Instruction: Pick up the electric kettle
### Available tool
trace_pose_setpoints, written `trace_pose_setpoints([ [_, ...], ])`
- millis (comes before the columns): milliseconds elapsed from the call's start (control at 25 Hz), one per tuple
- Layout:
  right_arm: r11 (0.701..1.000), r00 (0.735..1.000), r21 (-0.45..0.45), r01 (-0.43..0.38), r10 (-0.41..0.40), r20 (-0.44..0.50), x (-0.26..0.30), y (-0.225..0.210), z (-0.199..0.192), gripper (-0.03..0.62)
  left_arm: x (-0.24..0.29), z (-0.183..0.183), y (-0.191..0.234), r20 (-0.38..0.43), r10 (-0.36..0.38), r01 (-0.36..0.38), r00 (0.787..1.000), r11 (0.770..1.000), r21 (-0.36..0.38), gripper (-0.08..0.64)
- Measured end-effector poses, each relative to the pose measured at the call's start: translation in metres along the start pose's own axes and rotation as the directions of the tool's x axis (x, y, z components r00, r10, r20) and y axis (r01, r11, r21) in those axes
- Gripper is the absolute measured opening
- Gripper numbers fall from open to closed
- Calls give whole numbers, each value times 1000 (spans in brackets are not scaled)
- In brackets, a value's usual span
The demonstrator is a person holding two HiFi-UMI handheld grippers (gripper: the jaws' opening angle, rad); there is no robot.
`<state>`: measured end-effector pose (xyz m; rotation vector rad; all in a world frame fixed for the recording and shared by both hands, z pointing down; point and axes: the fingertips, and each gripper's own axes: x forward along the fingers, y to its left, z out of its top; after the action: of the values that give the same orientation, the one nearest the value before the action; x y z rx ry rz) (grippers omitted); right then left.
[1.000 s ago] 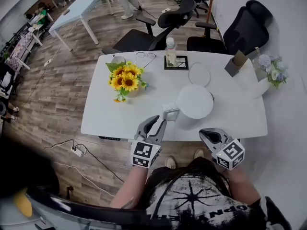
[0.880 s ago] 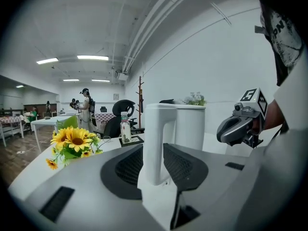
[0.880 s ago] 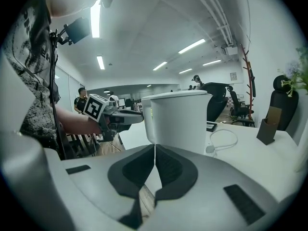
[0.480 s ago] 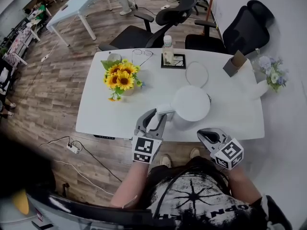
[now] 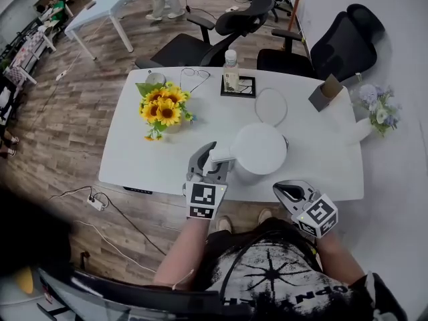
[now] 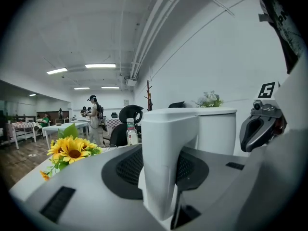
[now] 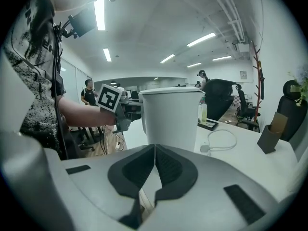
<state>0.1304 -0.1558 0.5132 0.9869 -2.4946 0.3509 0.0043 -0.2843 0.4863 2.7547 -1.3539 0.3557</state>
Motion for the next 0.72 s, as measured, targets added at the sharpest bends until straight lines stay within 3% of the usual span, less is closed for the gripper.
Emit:
trace_pose_setpoints([
  [280,999,1000,-37,-15,15,-17,-4,-17,0,23,13,3,8,8,98,-99,995,995,6,123],
  [720,995,999,-84,-45,42,-30,-8,-42,1,23,25,7,12,46,182,-181,982,983,-25,16],
])
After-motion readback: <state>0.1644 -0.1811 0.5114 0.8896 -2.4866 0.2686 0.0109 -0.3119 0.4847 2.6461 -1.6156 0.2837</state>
